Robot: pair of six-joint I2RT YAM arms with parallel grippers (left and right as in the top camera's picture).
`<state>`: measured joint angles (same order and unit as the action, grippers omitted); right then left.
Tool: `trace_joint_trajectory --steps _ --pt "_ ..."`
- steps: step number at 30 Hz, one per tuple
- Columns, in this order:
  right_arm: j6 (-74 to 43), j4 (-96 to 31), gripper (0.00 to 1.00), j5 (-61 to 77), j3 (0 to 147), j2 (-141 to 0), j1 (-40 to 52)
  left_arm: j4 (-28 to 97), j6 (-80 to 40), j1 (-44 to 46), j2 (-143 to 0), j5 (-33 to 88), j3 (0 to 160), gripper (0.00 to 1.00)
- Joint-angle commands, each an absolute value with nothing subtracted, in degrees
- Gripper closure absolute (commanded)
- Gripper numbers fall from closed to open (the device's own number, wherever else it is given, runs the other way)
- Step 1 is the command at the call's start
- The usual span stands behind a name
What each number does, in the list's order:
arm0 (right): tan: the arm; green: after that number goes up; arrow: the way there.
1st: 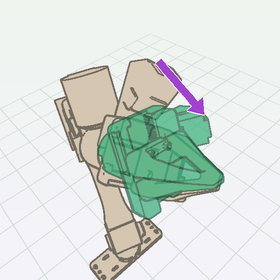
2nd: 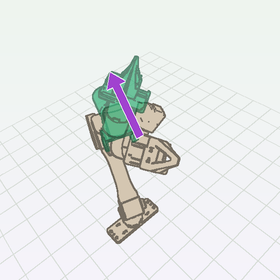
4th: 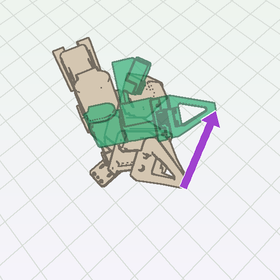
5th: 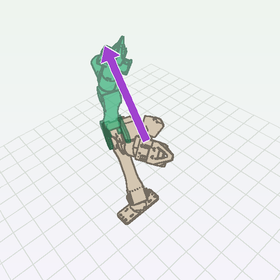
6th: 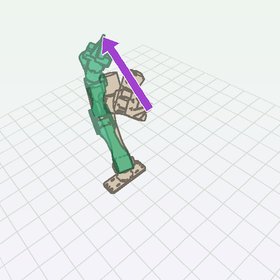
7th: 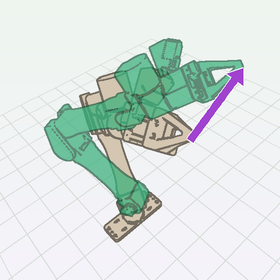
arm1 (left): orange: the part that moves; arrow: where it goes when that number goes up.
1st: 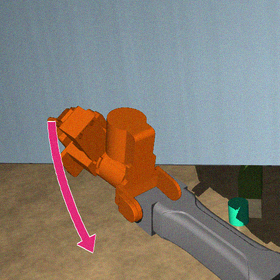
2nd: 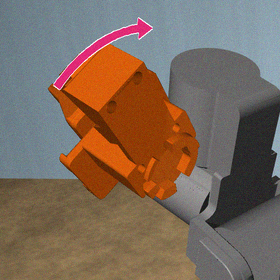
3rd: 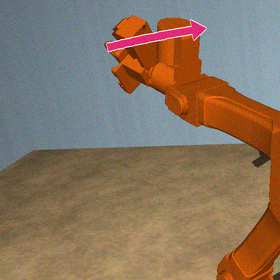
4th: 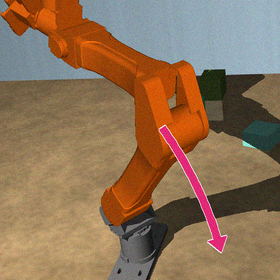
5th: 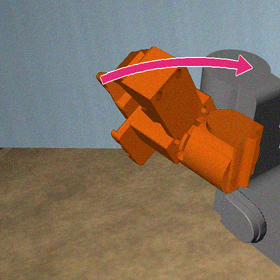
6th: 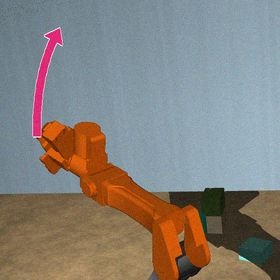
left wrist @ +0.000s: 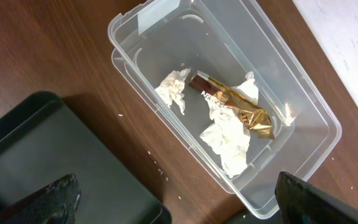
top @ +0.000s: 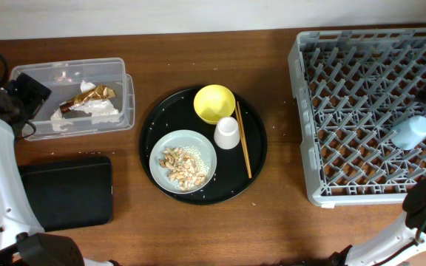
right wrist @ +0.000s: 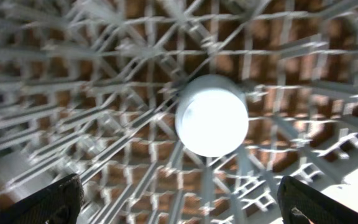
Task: Sort waste into correct bins and load items into the dishwasher rack
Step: 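Place the light-blue cup upside down in the rack, then grasp the white cup with the right gripper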
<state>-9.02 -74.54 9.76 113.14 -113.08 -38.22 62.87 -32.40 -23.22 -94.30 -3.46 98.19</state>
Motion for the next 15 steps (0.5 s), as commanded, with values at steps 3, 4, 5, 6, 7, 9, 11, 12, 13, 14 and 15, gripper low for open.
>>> trace_joint_trajectory --steps 3,4,5,6,7,9,11,12,13,14,15 --pt "-5.74 -74.63 0.04 22.68 113.97 -99.83 -25.56 62.85 -32.56 -23.42 -94.54 -3.92 98.30 0.00" --pt "-4.84 -74.63 0.06 22.44 113.97 -98.15 -16.19 62.85 -32.56 -23.42 -94.54 -3.92 98.30 0.01" --pt "-4.86 -74.54 0.06 21.61 113.84 -98.67 -8.25 62.85 -32.56 -23.42 -94.54 -3.92 98.30 0.00" --pt "-4.91 -73.89 0.05 19.64 113.84 -100.25 -0.60 62.85 -32.56 -23.42 -94.54 -3.92 98.30 0.01" --pt "-4.89 -72.66 0.04 18.02 113.84 -102.28 5.15 62.85 -32.56 -23.42 -94.54 -3.92 98.30 0.01" --pt "-4.91 -69.56 0.02 12.80 113.84 -107.66 15.64 62.85 -32.56 -23.42 -94.54 -3.92 98.30 0.01" --pt "-4.97 -65.71 0.02 8.51 113.84 -115.52 23.73 62.85 -32.56 -23.42 -94.54 -3.92 98.30 0.01" --pt "-6.59 -65.08 0.02 5.65 113.84 -118.61 25.58 62.85 -32.56 -23.42 -94.54 -3.92 98.30 0.01" --pt "-9.47 -65.30 0.02 4.03 113.84 -123.63 27.27 62.85 -32.56 -23.42 -94.54 -3.92 98.30 0.01" --pt "-10.20 -65.63 0.02 4.03 113.84 -125.47 27.59 62.85 -32.56 -23.42 -94.54 -3.92 98.30 0.01" --pt "-10.46 -65.98 0.02 4.03 113.84 -126.65 27.77 62.85 -32.56 -23.42 -94.54 -3.92 98.30 0.00"
